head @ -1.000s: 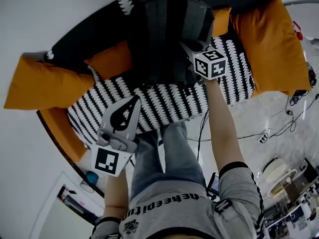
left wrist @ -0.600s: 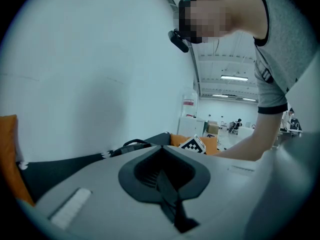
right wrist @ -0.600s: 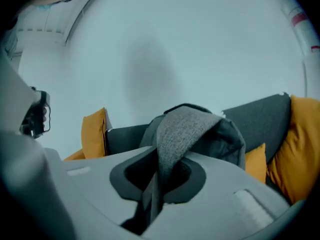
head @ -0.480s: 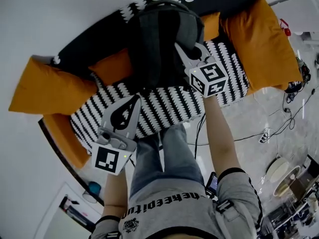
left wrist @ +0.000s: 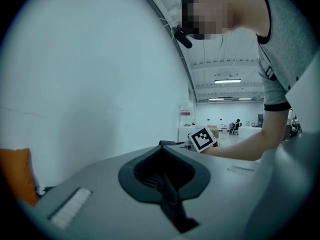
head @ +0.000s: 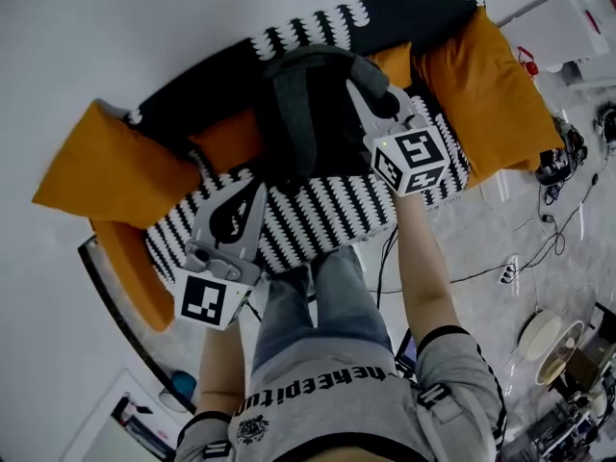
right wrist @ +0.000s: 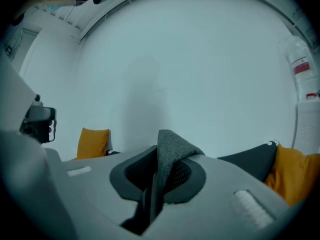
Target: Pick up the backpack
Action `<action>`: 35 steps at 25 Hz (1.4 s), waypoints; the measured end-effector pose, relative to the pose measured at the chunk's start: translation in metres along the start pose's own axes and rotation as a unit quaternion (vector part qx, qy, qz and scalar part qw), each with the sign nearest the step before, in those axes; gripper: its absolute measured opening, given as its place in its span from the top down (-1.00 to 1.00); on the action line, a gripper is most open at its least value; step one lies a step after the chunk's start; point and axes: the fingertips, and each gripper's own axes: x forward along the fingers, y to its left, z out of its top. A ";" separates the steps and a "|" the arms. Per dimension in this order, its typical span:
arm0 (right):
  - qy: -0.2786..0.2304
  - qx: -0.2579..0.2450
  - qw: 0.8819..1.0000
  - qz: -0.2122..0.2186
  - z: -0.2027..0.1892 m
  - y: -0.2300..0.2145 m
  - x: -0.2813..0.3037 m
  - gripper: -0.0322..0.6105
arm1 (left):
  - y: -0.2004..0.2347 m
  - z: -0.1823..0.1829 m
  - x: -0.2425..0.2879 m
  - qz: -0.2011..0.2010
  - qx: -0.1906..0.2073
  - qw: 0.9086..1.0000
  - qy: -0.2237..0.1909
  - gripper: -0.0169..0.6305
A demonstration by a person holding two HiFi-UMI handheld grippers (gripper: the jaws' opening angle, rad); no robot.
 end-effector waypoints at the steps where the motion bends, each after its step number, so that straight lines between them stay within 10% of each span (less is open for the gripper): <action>1: -0.003 -0.008 1.000 -0.003 0.008 0.004 -0.005 0.82 | 0.000 0.006 -0.004 0.001 0.003 1.000 -0.005 0.90; 17: -0.015 -0.053 0.998 0.011 0.066 0.115 -0.079 0.81 | 0.009 0.073 -0.061 0.013 0.039 0.998 -0.040 0.90; 35: -0.065 -0.078 0.988 -0.119 0.143 0.113 -0.212 0.79 | -0.042 0.146 -0.069 -0.056 0.071 0.992 -0.092 0.90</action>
